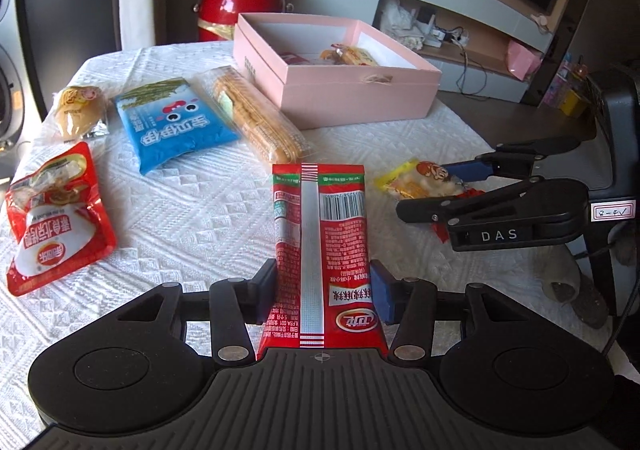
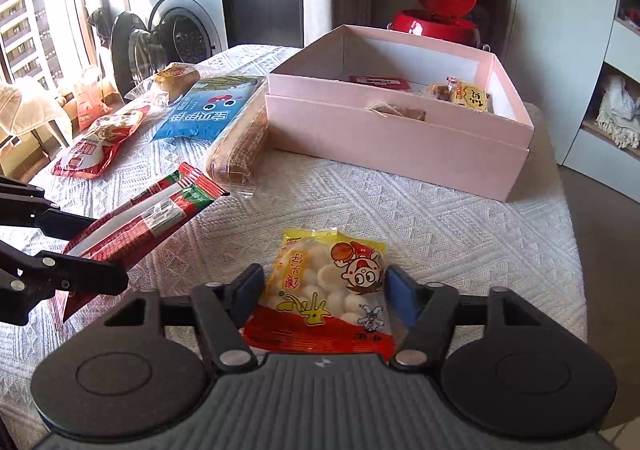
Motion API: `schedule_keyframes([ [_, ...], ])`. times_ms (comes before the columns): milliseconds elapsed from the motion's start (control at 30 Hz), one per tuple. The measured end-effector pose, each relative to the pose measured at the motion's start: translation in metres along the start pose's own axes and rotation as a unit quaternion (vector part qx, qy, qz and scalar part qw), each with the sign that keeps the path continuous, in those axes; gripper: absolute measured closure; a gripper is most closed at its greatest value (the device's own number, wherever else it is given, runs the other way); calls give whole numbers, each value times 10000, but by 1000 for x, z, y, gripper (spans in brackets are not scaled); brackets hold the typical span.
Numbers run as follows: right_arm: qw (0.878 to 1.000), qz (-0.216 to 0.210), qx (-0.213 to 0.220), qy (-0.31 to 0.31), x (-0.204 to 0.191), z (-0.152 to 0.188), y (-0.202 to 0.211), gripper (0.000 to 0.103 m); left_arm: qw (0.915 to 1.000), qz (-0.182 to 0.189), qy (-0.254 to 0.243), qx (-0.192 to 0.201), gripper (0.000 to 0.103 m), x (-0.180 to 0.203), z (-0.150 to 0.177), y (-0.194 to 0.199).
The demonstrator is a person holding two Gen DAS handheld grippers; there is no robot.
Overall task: Organize snacks
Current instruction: 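Carry sausage-stick packet into pink box with left tool while right tool carries candy bag there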
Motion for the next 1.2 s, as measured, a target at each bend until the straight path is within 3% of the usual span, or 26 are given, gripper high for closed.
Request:
schedule_keyframes([
  [167,9999,33,167,-15,17,-3,31,46,9988,321,-89,358,50,21,-30,22],
  [267,9977,371,550,-148,43,-20,63,46,9931,427,-306,1048,50,41,-89,41],
  [367,9926,707,952,-256,66,-41,91,46,9800,607,-282,1873,49,62,-160,45],
  [433,9894,895,1108,-293,76,-51,100,46,9777,812,-52,1934,45,70,-197,24],
  [533,9882,989,1098,-391,85,-56,99,46,9839,828,333,1548,47,62,-222,-37],
  [633,9893,1013,933,-472,92,-52,91,46,9815,831,641,1601,49,40,-220,-64],
  [767,9891,1070,787,-638,103,-44,80,46,9739,967,1270,1611,49,-5,-190,-52],
  [867,9871,982,925,-856,111,-54,78,46,9758,598,1346,1614,49,-40,-148,-33],
  [933,9851,933,1109,-922,116,-73,77,46,9761,381,1511,1512,49,-59,-121,-26],
  [1033,9794,908,1538,-938,129,-137,71,45,9735,313,1804,1371,49,-77,-96,-18],
  [1067,9781,979,1592,-915,133,-155,65,37,9727,230,1837,1398,49,-83,-91,-14],
  [1100,9781,1063,1569,-862,137,-173,56,26,9726,110,1831,1427,49,-87,-87,-10],
  [1200,9829,1130,1221,-786,131,-194,26,28,9739,-375,1631,1535,49,-105,-76,4],
])
Point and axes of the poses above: each gripper's, at about its wrist camera, not at the fingertips, and y roughly against the way its jaws point, x to its right, z to its underside, the point moved 9 cm from there along -y, roughly the way its jaws point, and after that the axes turned 14 degrees about y, right-handed, at the moved point
